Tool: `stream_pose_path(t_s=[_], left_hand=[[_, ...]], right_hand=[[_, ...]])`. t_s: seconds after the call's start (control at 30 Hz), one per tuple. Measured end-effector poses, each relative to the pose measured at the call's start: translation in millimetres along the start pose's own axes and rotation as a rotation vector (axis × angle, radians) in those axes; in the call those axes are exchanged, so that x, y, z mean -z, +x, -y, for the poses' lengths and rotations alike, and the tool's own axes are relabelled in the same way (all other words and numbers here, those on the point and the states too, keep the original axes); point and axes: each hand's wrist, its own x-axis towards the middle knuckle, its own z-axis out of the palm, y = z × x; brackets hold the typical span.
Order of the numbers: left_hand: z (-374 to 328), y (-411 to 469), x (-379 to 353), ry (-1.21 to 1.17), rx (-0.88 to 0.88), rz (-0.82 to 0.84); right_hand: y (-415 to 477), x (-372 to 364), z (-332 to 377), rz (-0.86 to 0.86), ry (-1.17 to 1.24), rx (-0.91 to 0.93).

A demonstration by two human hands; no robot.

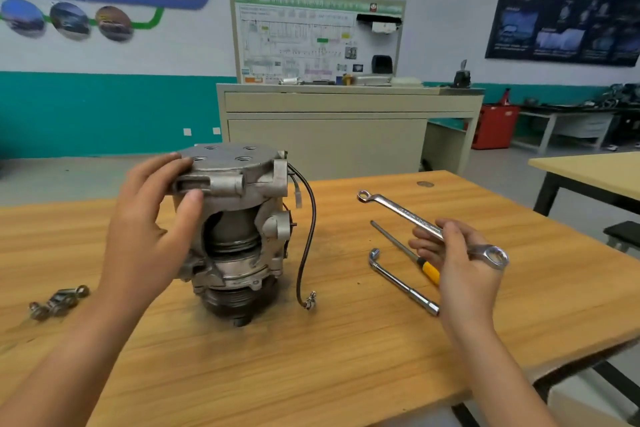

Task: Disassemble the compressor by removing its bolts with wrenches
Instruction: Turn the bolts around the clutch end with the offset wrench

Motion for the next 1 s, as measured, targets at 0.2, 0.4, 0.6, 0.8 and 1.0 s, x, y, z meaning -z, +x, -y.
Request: stream_pose_path(t_s=[0.2,0.4,0.6,0.8,1.0], left_hand=[[2.1,-0.3,4.1,0.046,-0.022,-0.013],[1.3,-1.3,4.6,0.049,-0.04,-0.005],[1.3,-1.1,5.7,0.051,-0.038,0.013],[1.0,-0.5,5.9,0.067,-0.026,0.01],[-2.3,-0.9,8.5,0.04,-0.002,0.021]], right_hand=[[21.5,29.2,-44.5,0.013,-0.171,-0.226],[59.6,29.5,-63.7,0.132,-0.359,-0.382],[69.2,30.3,-57.6,0.324,-0.435,-0.508],[58.6,39.7,-62.1,0.454,-1.096,-0.112],[55.8,38.9,-66.9,0.459,-1.309,-0.036]])
